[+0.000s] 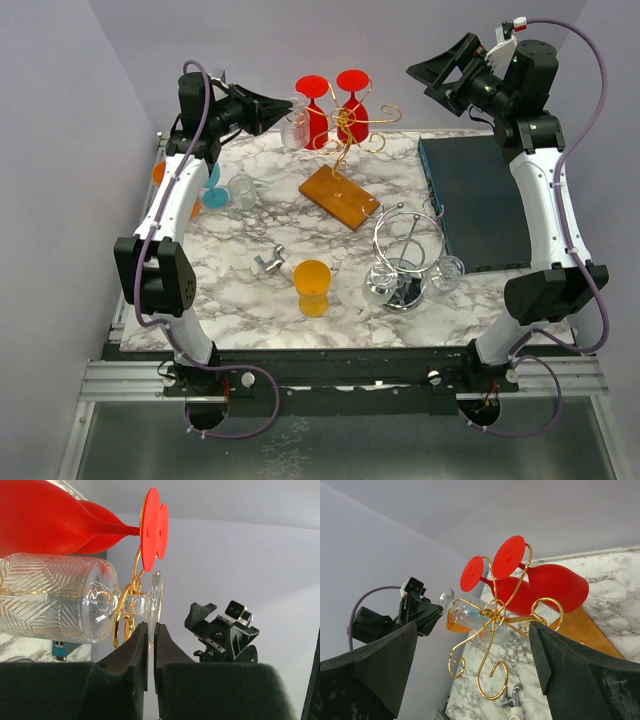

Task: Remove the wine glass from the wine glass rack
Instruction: Pick up the wine glass from the wine rack, then place the wine glass at the center of the board.

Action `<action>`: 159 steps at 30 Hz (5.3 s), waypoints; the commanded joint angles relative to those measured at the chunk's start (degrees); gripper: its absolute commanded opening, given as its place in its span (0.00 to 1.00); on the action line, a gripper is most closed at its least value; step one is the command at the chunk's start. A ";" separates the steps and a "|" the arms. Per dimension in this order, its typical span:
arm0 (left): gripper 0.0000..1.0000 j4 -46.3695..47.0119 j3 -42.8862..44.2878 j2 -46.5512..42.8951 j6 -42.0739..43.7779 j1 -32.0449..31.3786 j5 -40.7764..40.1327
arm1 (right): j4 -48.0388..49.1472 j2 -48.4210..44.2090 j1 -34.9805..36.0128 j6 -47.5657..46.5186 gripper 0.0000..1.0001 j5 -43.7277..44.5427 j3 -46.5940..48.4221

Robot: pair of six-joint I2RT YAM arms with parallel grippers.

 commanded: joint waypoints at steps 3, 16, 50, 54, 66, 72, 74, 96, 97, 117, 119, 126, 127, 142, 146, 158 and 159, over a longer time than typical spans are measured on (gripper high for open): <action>0.00 3.99 3.64 0.35 -1.15 -0.81 1.96 | 0.09 -1.17 0.26 -1.01 1.00 1.23 1.24; 0.00 3.68 4.10 0.78 -0.68 -2.38 2.76 | 0.22 -1.45 0.26 -0.94 1.00 1.19 0.88; 0.00 3.38 -2.56 -5.76 0.00 -4.56 3.65 | 0.74 -2.38 0.30 -0.36 1.00 0.80 0.02; 0.00 3.22 -3.94 -6.85 0.11 -4.65 3.64 | 1.02 -2.81 0.26 -0.17 1.00 0.66 -0.70; 0.00 2.55 -9.92 -11.35 1.24 -4.85 2.44 | 1.54 -4.07 0.25 0.11 1.00 0.27 -2.81; 0.00 0.33 -15.21 -16.24 2.94 -4.92 0.34 | 1.65 -4.82 0.34 -0.01 1.00 -0.38 -3.78; 0.00 -1.15 -16.35 -18.13 3.87 -4.92 -0.77 | 1.58 -4.83 0.50 -0.08 1.00 -0.70 -4.04; 0.00 -17.94 -8.39 -29.12 8.02 -4.66 -10.31 | 3.93 -6.95 12.20 0.77 1.00 3.94 -3.74; 0.00 -17.72 -7.44 -29.03 7.48 -4.65 -10.11 | 4.21 -7.08 12.66 0.84 1.00 3.96 -4.01; 0.00 3.82 12.79 -16.03 -14.16 -10.34 -7.71 | 32.97 -8.88 15.46 18.56 1.00 -2.13 -16.19; 0.00 5.31 13.25 -14.96 -15.46 -11.10 -7.62 | 36.08 -8.53 15.48 20.79 1.00 -2.80 -17.28; 0.00 12.38 11.34 -14.18 -19.39 -11.51 -7.45 | 40.18 -8.23 15.46 23.83 1.00 -3.73 -19.09; 0.00 13.42 10.93 -14.16 -19.94 -11.58 -7.44 | 40.63 -8.33 15.46 24.07 1.00 -3.69 -19.52; 0.00 22.27 8.34 -12.66 -26.00 -14.51 -7.64 | 53.49 -6.61 15.46 31.00 1.00 -7.49 -23.30; 0.00 26.64 5.42 -12.49 -28.42 -15.35 -7.59 | 60.41 -6.34 15.46 34.82 1.00 -8.78 -24.94; 0.00 34.05 0.29 -13.36 -32.06 -16.46 -8.33 | 69.67 -7.75 15.46 38.14 0.74 -8.01 -27.72; 0.00 34.58 -0.39 -13.50 -32.19 -16.69 -8.42 | 70.17 -7.73 15.46 38.41 0.70 -7.99 -27.82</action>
